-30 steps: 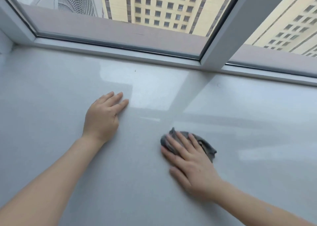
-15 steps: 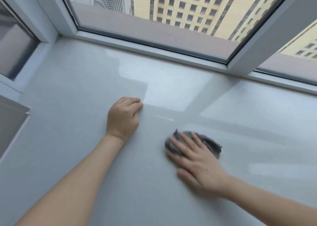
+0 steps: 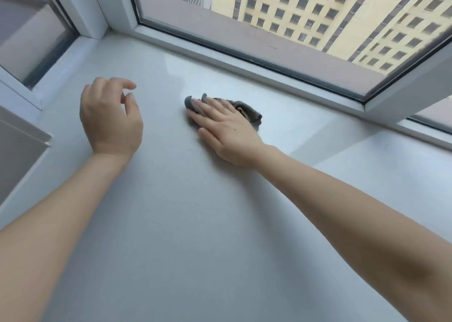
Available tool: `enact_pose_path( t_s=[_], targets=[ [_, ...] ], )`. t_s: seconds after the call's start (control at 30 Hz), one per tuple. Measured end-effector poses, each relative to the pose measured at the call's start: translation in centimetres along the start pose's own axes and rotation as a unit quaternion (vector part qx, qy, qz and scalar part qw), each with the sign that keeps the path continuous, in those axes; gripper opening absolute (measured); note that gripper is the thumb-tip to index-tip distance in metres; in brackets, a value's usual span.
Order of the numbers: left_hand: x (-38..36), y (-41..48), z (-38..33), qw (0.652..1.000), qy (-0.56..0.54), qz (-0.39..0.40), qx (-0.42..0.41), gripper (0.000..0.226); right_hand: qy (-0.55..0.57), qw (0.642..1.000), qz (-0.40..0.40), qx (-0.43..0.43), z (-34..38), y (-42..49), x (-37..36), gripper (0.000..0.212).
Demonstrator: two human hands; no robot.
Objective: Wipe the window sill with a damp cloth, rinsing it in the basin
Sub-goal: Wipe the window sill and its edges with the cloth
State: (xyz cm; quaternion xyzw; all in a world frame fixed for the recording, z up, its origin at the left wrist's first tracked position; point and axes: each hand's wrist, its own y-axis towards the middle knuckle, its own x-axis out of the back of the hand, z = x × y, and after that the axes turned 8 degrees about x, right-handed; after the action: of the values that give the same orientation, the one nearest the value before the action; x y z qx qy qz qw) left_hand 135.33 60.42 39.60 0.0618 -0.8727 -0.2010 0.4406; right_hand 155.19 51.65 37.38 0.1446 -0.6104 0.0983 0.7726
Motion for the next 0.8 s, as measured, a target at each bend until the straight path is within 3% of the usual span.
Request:
enact_pose_path(
  t_s=[0.1,0.2,0.27,0.33,0.37,0.43,0.53,0.6,0.7,0.8],
  targets=[
    [0.6,-0.2,-0.1,0.999,-0.042,0.022,0.024,0.02,0.052,0.986,0.044,0.15,6.7,-7.3,-0.5,0.045],
    [1.3,-1.1,-0.6,0.994,-0.072,0.058,0.057,0.019,0.094,0.959,0.139,0.227,12.9,-17.0,0.5,0.043],
    [1.8,-1.8,-1.0,0.992,-0.075,0.084,0.058,0.021,0.145,0.936,0.163,0.276,12.4,-19.1,1.3,0.042],
    [2.3,-2.1,-1.1,0.991,-0.077,0.102,0.045,0.022,0.129,0.94,0.138,0.284,8.7,-17.0,1.5,0.04],
    [2.5,-2.2,-0.9,0.991,-0.076,0.106,0.031,0.025,0.091,0.96,0.115,0.238,6.2,-14.8,1.6,0.042],
    [2.7,-2.2,-0.3,0.991,-0.066,0.113,-0.004,0.034,0.032,0.996,0.058,0.065,1.3,-9.0,1.8,0.051],
    [2.7,-2.5,0.7,0.992,-0.054,0.111,-0.038,0.046,-0.011,0.99,0.014,-0.142,-1.2,-0.8,1.5,0.057],
    [2.6,-2.7,1.1,0.992,-0.055,0.111,-0.033,0.047,-0.012,0.986,0.012,-0.168,1.0,2.3,0.6,0.052],
    [2.5,-3.1,1.2,0.993,-0.062,0.094,-0.028,0.046,0.007,1.0,0.015,-0.023,6.9,1.1,-1.4,0.048],
    [2.9,-3.7,1.1,0.993,-0.077,0.094,0.006,0.043,0.073,0.986,0.029,0.145,14.3,-6.5,-2.3,0.045]
  ],
)
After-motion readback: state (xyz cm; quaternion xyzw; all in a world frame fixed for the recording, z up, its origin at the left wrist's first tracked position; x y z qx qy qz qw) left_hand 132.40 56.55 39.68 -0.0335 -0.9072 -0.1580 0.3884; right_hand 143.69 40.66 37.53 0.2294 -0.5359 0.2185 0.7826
